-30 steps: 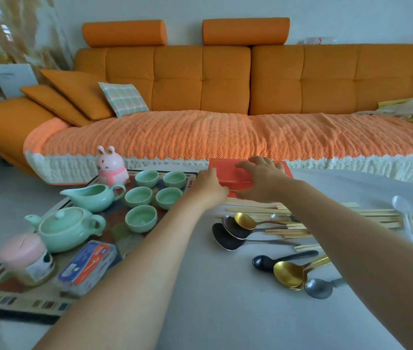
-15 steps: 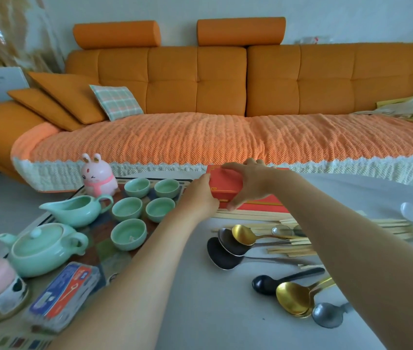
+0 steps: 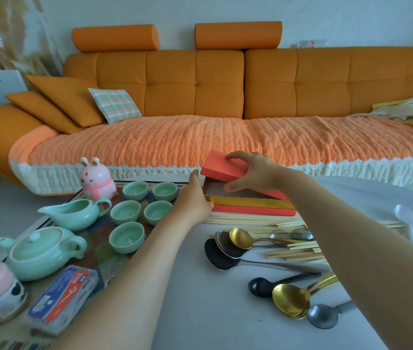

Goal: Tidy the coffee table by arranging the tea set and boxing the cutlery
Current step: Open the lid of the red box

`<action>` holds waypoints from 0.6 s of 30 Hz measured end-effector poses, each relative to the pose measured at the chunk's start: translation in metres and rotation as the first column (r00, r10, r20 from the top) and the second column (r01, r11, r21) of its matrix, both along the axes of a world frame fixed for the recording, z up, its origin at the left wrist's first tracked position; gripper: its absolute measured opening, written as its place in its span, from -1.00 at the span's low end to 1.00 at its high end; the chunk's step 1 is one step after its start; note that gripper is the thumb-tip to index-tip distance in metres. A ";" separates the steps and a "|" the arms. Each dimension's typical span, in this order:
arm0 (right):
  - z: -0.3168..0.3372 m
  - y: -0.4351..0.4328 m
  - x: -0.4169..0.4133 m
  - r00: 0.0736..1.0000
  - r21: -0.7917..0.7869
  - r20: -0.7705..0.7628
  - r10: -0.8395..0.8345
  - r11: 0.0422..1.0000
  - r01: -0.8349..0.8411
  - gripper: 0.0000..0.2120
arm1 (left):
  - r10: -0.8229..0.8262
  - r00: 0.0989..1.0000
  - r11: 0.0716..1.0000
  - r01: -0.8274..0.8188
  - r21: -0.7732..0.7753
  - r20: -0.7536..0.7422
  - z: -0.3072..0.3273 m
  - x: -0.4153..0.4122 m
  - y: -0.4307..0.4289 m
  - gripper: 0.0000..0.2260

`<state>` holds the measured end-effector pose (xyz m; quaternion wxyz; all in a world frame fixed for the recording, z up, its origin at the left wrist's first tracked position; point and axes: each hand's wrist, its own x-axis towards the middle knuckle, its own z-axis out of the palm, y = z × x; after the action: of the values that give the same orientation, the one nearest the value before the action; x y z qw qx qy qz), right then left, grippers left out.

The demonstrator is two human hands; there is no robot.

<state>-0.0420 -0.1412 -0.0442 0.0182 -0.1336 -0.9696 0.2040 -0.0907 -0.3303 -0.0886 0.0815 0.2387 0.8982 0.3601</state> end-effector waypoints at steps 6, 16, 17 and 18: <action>-0.006 -0.007 0.013 0.998 0.217 0.055 0.040 0.975 -0.051 -0.04 | -0.049 0.978 0.996 0.063 0.063 -0.202 0.012 0.000 0.000 -0.16; -0.004 -0.010 0.028 0.973 0.412 -0.148 0.178 0.905 -0.103 -0.55 | -0.173 0.902 0.981 0.192 0.009 -0.395 0.029 -0.005 -0.001 -0.60; -0.003 -0.010 0.028 0.972 0.447 -0.148 0.183 0.889 -0.099 -0.61 | -0.169 0.896 0.980 0.196 0.025 -0.411 0.031 -0.004 0.000 -0.61; -0.001 -0.010 0.029 0.973 0.475 -0.139 0.183 0.874 -0.097 -0.62 | -0.172 0.890 0.978 0.204 0.033 -0.422 0.034 -0.002 0.002 -0.61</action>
<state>-0.0125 -0.1512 -0.0452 0.1222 -0.0355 -0.9916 -0.0224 -0.0931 -0.3285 -0.0549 -0.0867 0.3987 0.8531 0.3252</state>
